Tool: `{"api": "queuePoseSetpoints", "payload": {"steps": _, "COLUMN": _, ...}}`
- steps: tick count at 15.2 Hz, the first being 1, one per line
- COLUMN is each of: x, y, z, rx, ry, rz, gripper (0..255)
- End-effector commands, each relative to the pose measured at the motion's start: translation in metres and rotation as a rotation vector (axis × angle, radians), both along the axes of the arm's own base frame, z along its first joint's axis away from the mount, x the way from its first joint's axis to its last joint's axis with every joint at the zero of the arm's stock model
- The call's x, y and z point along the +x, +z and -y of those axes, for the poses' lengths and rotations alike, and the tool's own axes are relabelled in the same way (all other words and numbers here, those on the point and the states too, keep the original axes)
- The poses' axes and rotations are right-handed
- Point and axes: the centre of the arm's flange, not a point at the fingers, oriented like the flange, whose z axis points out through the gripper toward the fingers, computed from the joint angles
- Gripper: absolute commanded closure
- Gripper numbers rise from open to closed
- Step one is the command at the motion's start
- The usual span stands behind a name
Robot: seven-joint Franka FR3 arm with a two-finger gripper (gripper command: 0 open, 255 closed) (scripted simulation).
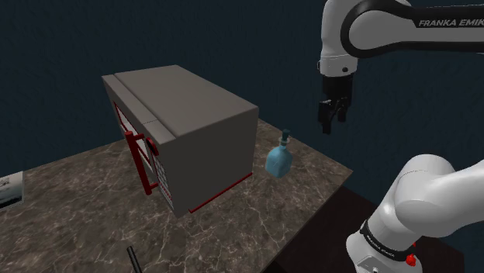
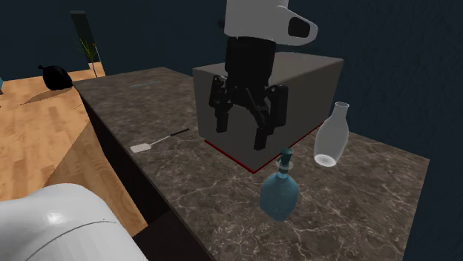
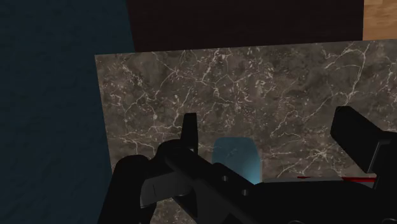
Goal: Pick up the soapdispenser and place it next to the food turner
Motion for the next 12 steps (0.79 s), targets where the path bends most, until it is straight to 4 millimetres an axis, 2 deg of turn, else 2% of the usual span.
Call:
{"api": "queuePoseSetpoints", "payload": {"steps": 1, "x": 0.0, "y": 0.0, "z": 0.0, "rx": 0.0, "ry": 0.0, "rz": 0.0, "gripper": 0}}
{"api": "queuePoseSetpoints", "payload": {"steps": 12, "x": 0.135, "y": -0.08, "z": 0.021, "rx": 0.026, "ry": -0.066, "rz": -0.08, "gripper": 0}}
